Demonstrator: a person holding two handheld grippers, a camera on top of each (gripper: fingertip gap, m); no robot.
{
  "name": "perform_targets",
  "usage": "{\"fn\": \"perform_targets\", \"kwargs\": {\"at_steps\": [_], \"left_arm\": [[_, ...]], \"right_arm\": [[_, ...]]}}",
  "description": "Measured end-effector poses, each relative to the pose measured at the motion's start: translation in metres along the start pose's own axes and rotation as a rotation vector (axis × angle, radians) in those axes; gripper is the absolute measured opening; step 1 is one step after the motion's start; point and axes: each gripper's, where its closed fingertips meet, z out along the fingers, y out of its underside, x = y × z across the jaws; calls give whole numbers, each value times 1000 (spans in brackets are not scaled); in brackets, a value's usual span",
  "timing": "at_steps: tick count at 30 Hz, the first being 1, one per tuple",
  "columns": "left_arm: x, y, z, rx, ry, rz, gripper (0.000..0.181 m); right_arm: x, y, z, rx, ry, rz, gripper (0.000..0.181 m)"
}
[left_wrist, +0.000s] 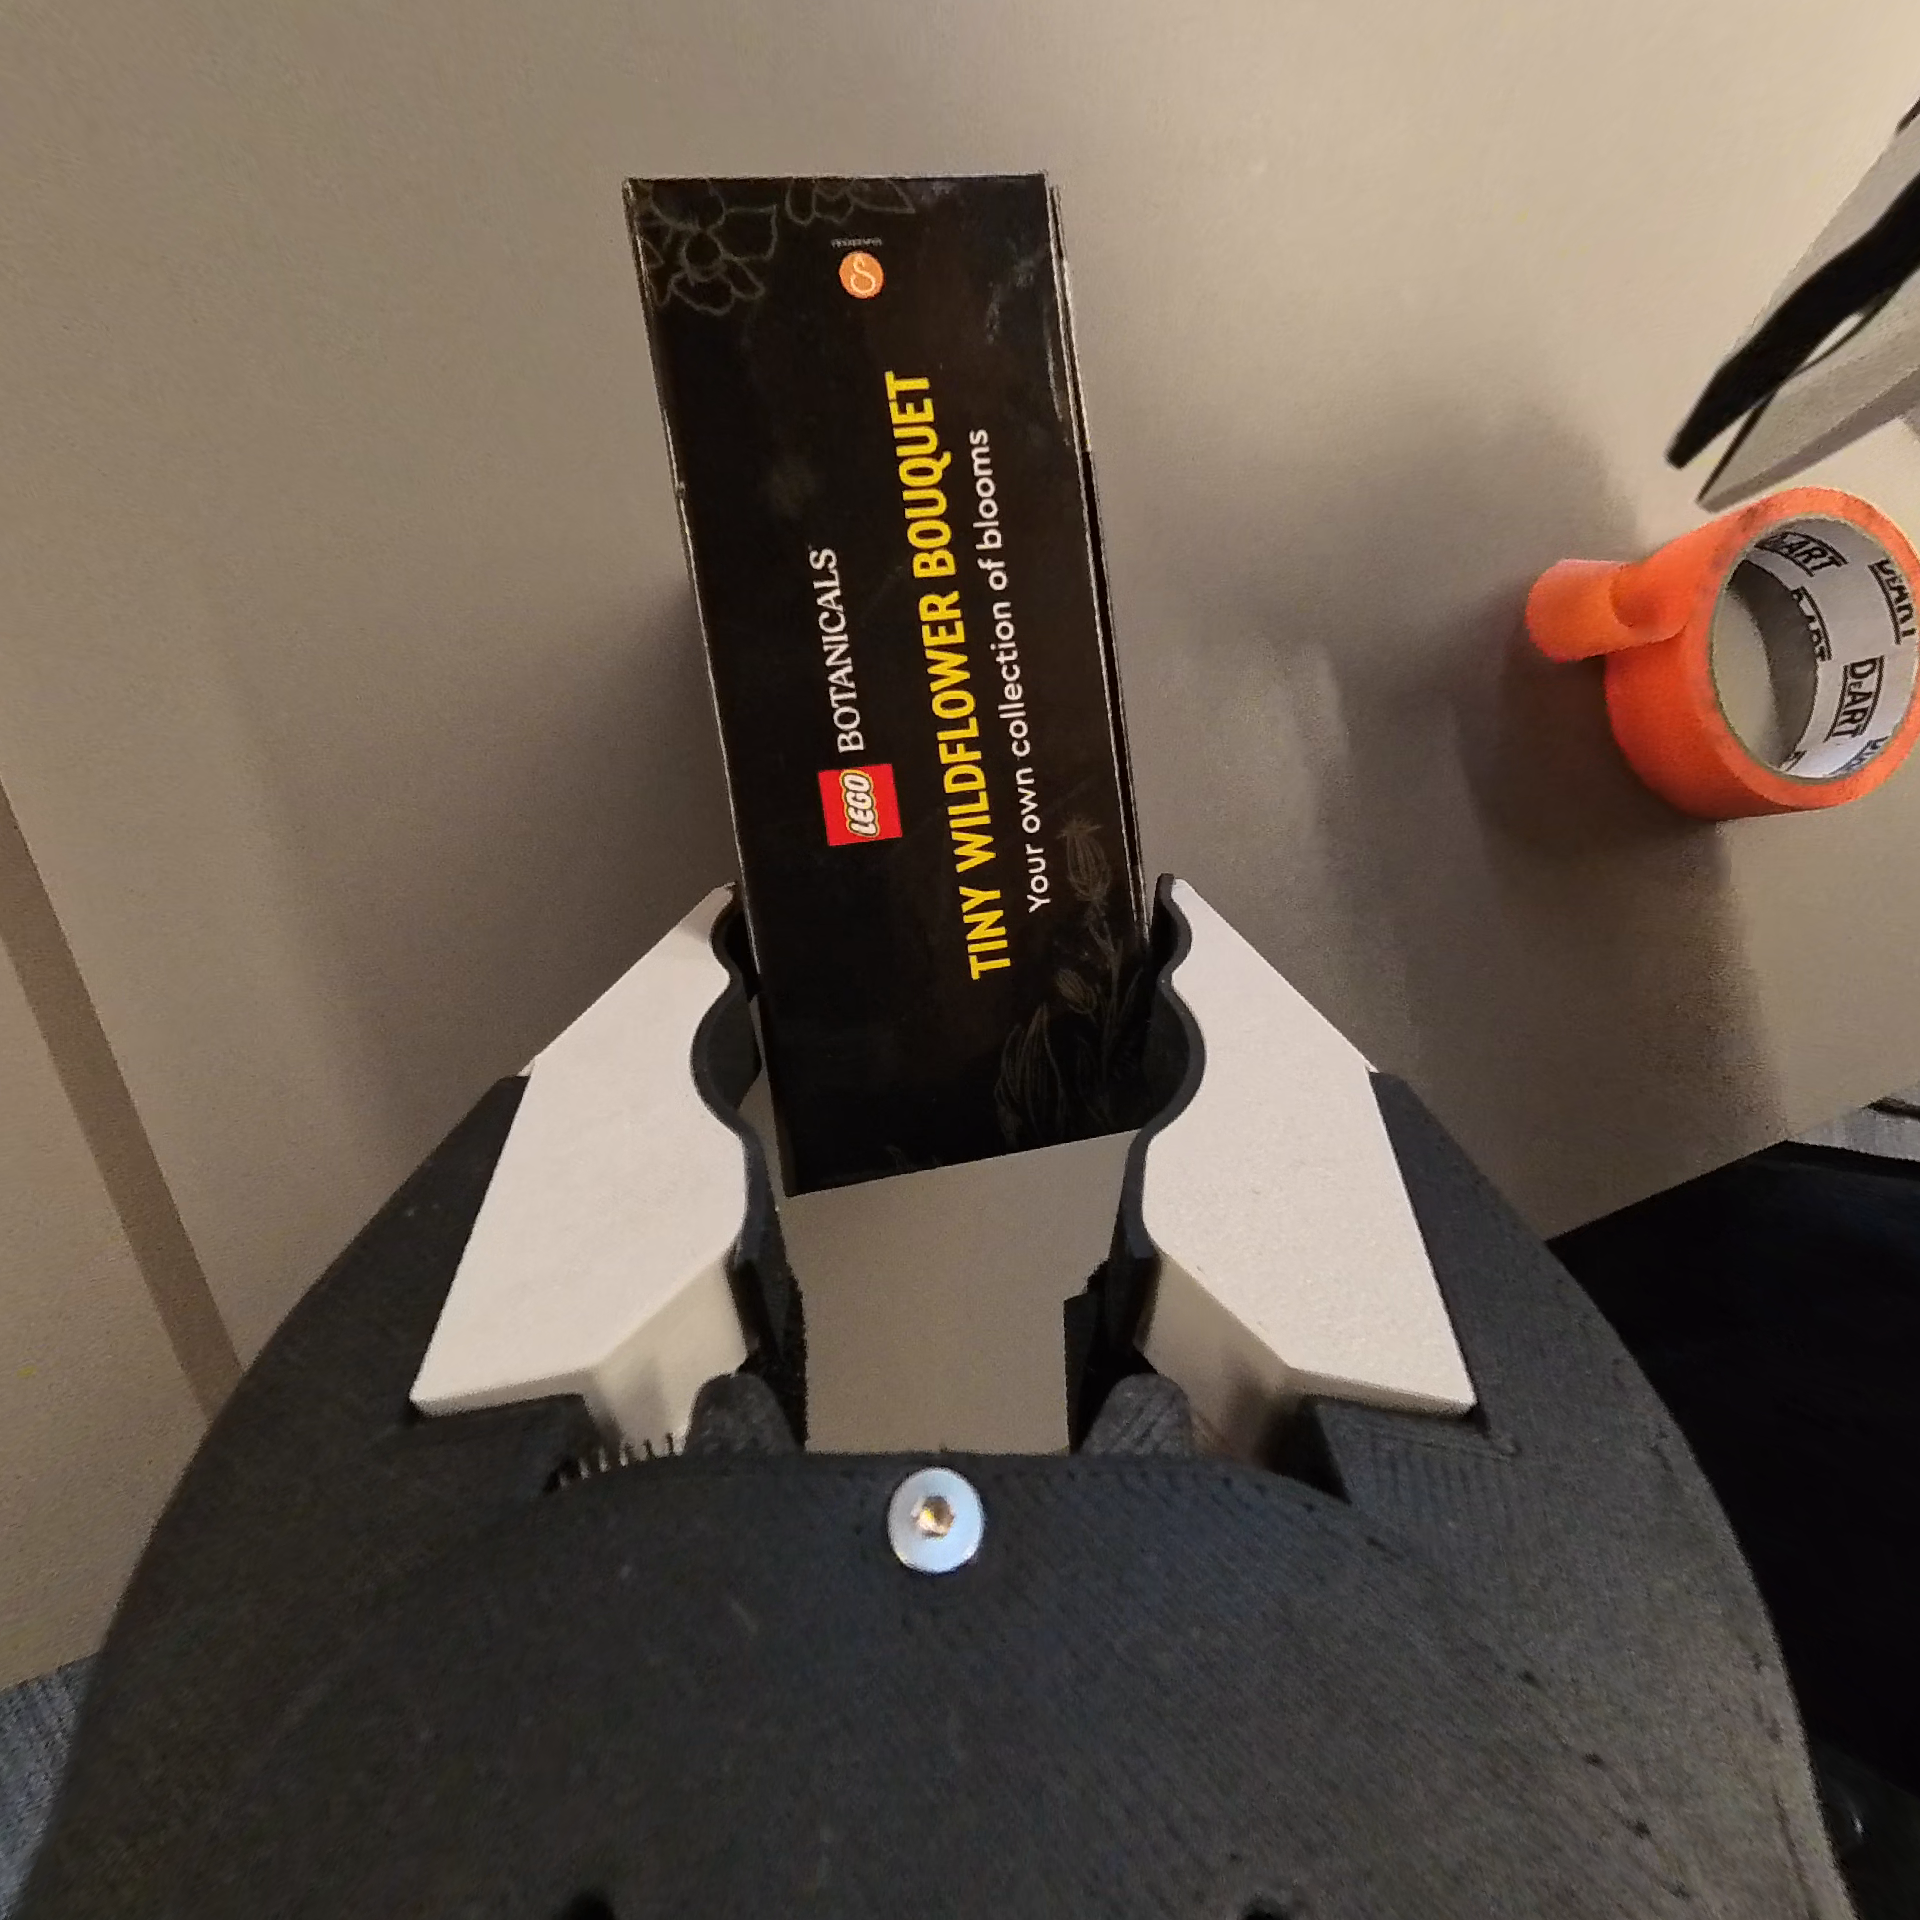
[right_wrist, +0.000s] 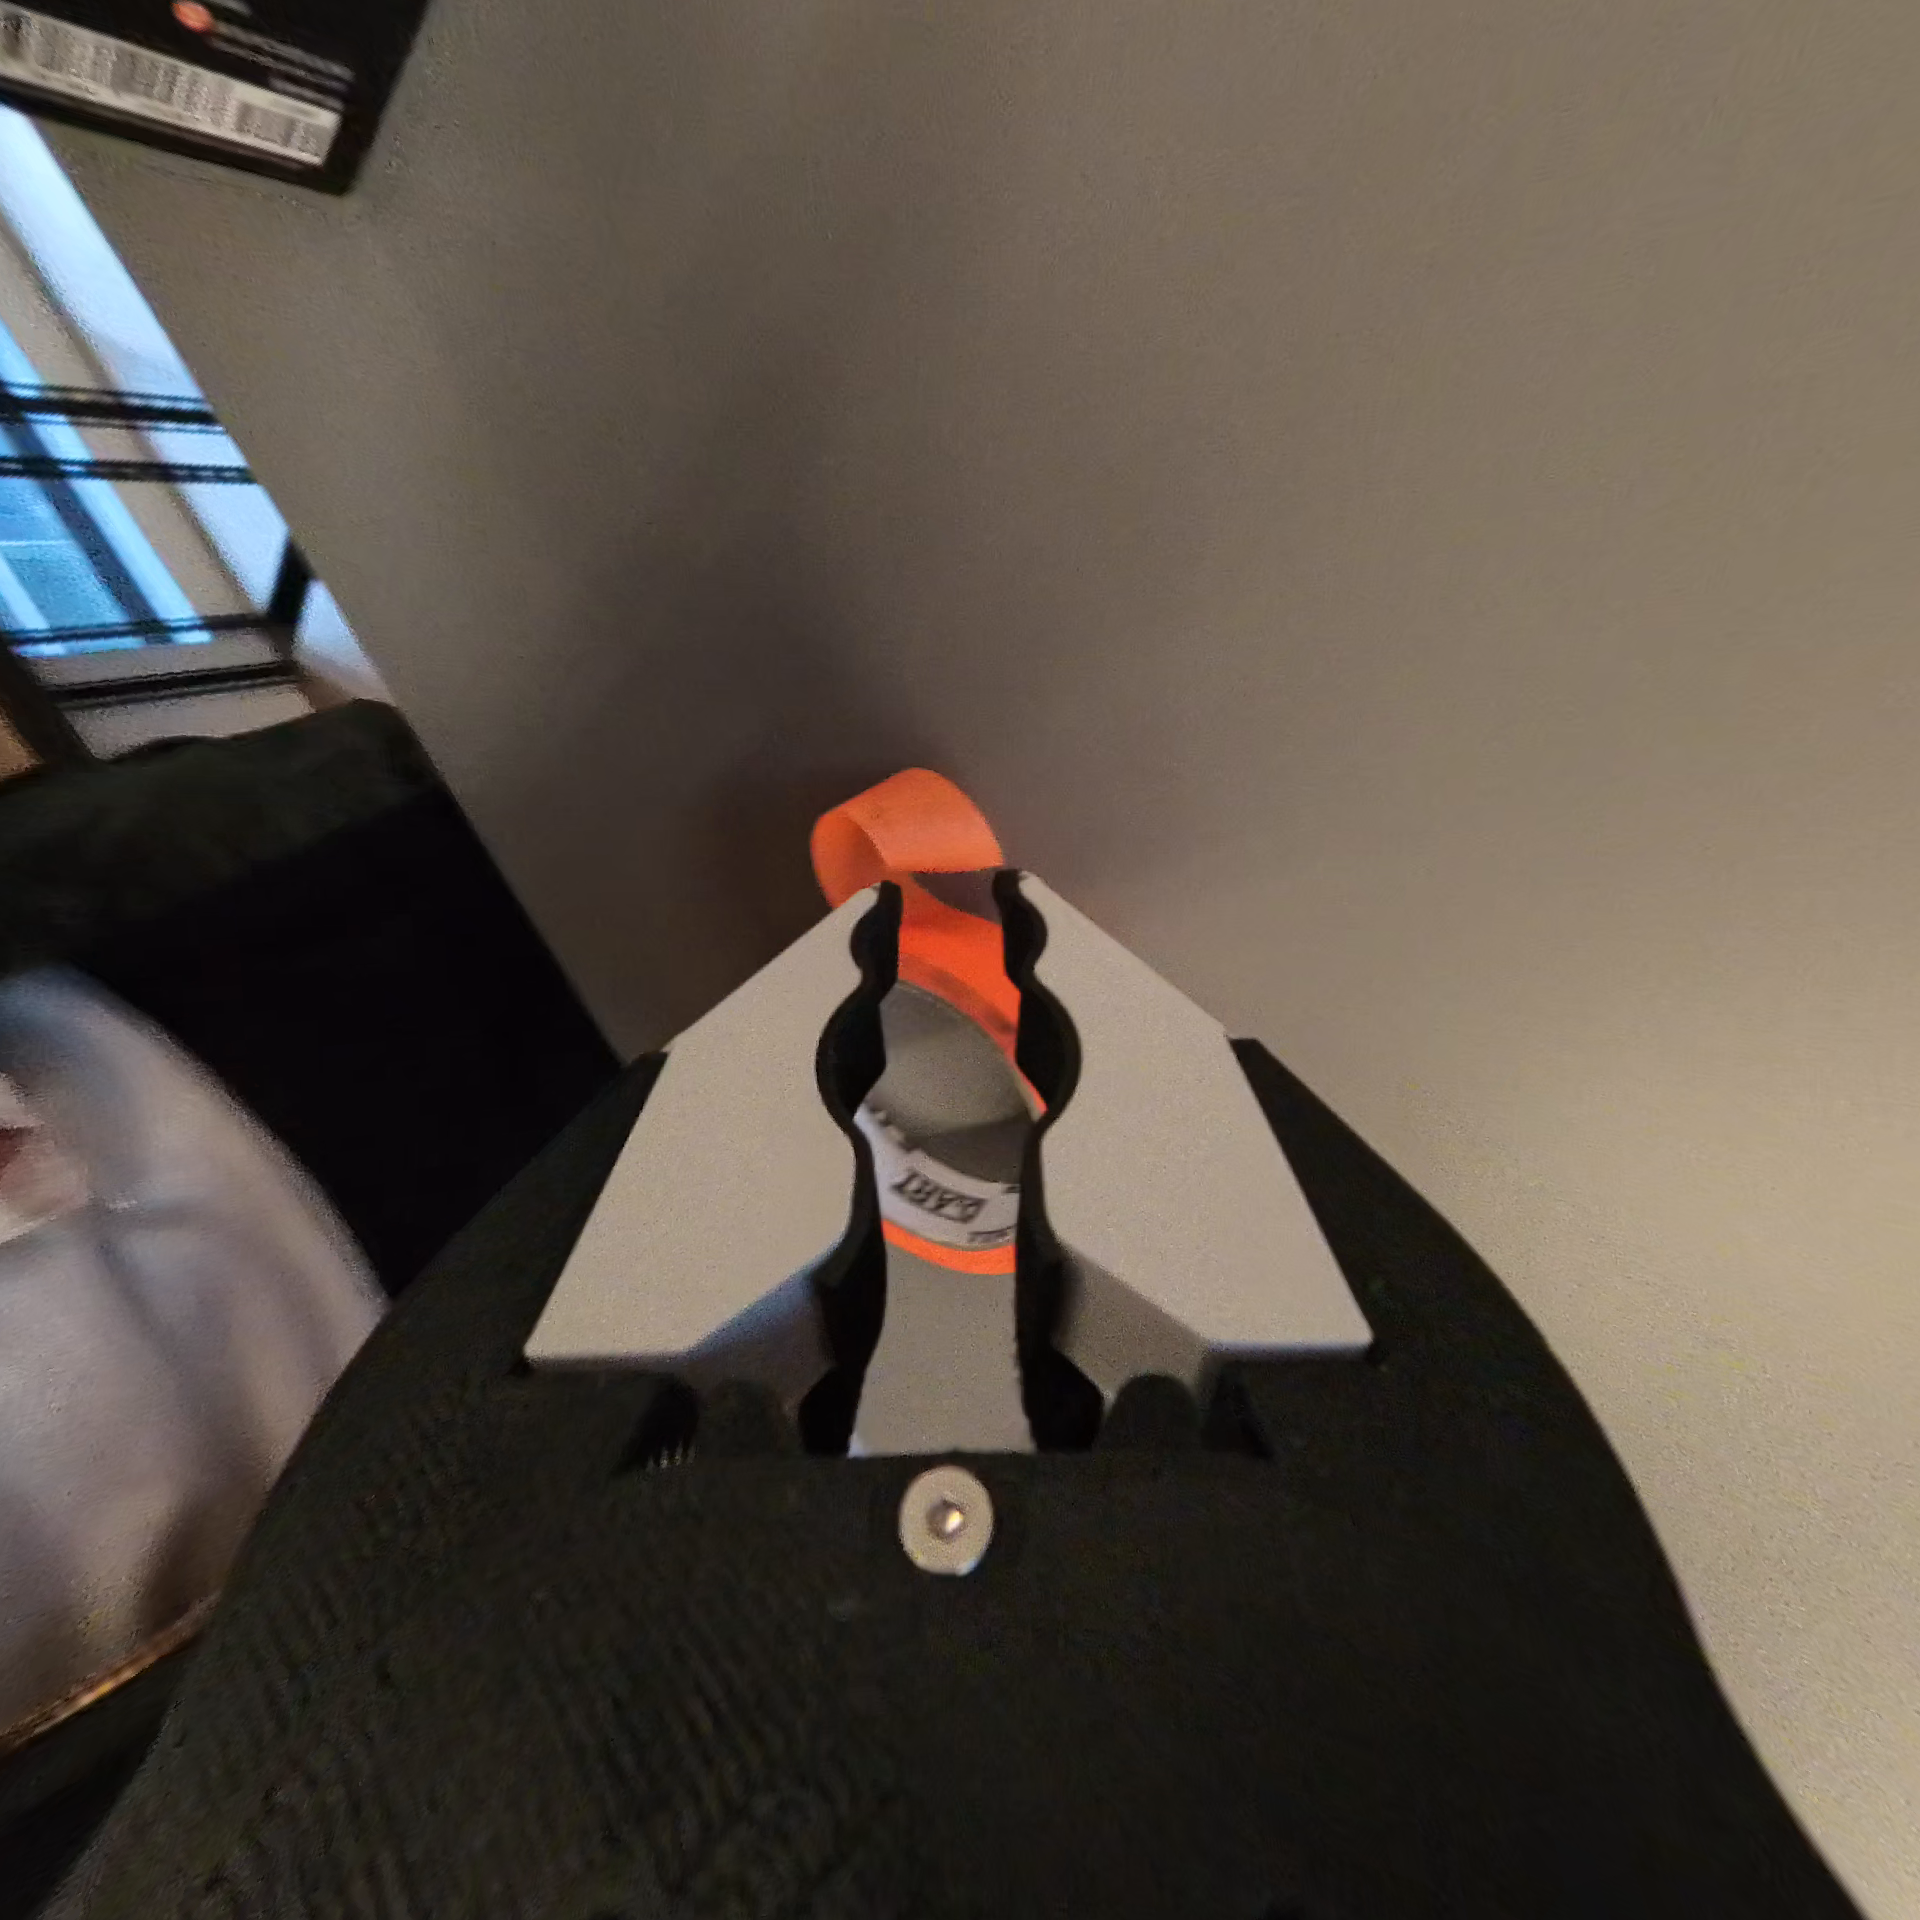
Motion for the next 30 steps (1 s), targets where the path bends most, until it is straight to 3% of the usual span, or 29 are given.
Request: {"fn": "perform_targets", "kwargs": {"at_steps": [2, 8, 16, 23, 30], "left_arm": [[0, 0, 0, -1, 0, 0, 74], [0, 0, 0, -4, 0, 3, 74], [-1, 1, 0, -6, -1, 5, 74], [-1, 1, -1, -8, -1, 5, 74], [-1, 1, -1, -5, -2, 2, 74]], "right_arm": [[10, 9, 5, 6, 118, -94, 26], [-17, 2, 14, 193, 156, -166, 31], [-9, 6, 30, 173, 291, -123, 30], [-1, 5, 26, 248, 318, -81, 0], [-2, -10, 1, 368, 435, -248, 0]]}}
